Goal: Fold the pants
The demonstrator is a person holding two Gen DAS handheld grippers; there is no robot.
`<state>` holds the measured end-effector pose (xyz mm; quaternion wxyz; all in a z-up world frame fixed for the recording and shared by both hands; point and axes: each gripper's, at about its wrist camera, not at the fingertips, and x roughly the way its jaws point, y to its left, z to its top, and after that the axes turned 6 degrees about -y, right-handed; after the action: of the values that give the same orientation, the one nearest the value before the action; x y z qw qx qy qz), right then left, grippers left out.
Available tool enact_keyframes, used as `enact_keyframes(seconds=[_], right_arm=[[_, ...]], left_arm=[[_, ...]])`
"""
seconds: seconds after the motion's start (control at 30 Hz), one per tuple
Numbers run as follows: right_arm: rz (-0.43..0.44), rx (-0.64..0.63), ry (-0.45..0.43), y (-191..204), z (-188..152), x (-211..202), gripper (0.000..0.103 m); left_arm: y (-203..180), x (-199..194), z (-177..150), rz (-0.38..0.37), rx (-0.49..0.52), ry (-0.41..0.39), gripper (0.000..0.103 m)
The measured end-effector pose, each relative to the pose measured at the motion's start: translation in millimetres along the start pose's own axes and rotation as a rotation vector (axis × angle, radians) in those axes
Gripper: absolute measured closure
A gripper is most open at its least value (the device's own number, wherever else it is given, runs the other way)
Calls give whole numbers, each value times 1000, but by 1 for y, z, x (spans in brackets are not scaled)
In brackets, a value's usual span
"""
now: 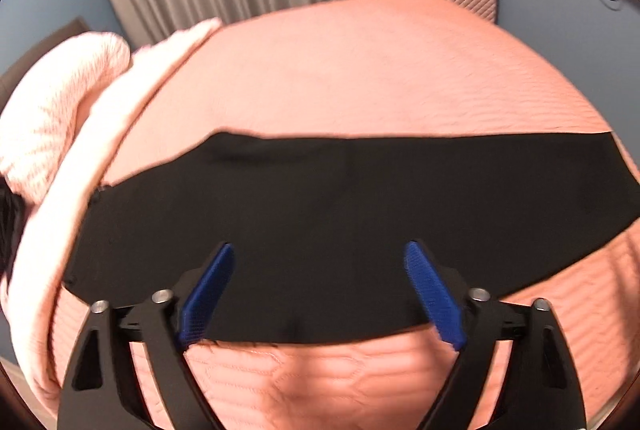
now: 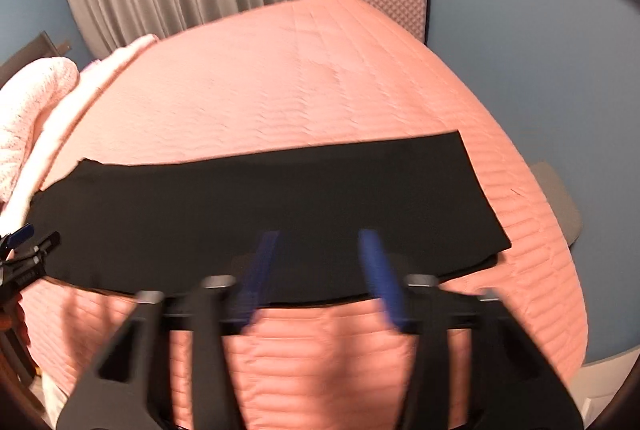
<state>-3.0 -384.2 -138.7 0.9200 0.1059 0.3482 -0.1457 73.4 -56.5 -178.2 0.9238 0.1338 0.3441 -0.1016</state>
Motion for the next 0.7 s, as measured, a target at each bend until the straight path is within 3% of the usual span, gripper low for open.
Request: enact_keyframes(seconds=[0.03,0.27,0.4,0.7], right_arm=[[-3,-1,-27,5,3,-7,23],[51,16,-65,26,5,-49,22],[63,24,-96,32,-2,-68,13],[54,47,-93,23,-11,-76,7]], left_arm=[[-5,-8,3,12,4,-7,16],[-15,-48,18,61,-45,-6,16],[-17,-62,16,95,-67,-3,16],[-11,-73,13,105,-89,15,16]])
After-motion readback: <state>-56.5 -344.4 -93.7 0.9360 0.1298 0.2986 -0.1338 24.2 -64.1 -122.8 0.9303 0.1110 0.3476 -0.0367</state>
